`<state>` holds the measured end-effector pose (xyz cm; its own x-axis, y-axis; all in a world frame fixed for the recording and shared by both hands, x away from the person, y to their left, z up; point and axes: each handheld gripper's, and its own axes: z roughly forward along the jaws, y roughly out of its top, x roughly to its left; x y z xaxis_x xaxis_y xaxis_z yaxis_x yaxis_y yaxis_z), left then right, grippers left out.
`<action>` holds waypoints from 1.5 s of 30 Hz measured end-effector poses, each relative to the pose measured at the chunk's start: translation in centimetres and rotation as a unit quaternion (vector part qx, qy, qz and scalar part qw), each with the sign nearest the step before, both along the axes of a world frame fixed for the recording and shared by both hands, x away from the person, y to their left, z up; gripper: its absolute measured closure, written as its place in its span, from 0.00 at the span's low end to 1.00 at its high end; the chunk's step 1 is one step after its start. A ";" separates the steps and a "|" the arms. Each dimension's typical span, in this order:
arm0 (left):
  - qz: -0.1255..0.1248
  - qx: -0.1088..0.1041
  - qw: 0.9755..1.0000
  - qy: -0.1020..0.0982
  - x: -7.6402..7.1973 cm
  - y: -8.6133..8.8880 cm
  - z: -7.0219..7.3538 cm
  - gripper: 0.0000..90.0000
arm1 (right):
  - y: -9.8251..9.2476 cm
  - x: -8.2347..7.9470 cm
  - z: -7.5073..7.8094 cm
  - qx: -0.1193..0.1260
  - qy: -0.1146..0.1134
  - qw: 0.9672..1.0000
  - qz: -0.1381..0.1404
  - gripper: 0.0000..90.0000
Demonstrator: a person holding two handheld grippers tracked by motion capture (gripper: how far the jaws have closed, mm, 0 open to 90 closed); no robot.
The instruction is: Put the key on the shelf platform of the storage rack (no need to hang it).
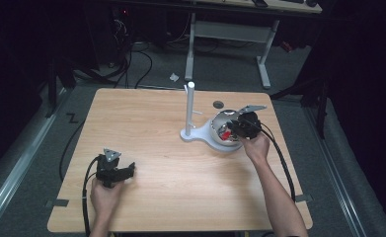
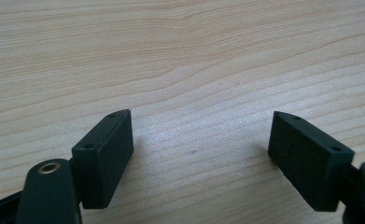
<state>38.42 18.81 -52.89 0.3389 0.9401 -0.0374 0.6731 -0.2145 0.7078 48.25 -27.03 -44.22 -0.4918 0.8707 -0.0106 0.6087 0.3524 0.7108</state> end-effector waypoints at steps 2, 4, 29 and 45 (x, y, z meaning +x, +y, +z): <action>0.000 0.000 1.000 0.000 0.0 0.0 0.0 0.25 | -0.1 0.1 0.0 0.010 0.004 1.000 -0.002 0.78; 0.000 0.000 1.000 -0.001 0.0 0.0 0.0 0.25 | -0.3 0.0 0.1 0.018 0.004 1.000 -0.005 0.73; 0.000 -0.001 1.000 -0.001 0.0 0.0 0.0 0.25 | -2.7 -3.2 3.4 0.040 -0.037 0.998 -0.023 0.61; 0.000 -0.001 1.000 -0.001 0.0 0.0 0.0 0.25 | -4.5 -6.0 5.0 0.066 -0.055 0.996 -0.038 0.61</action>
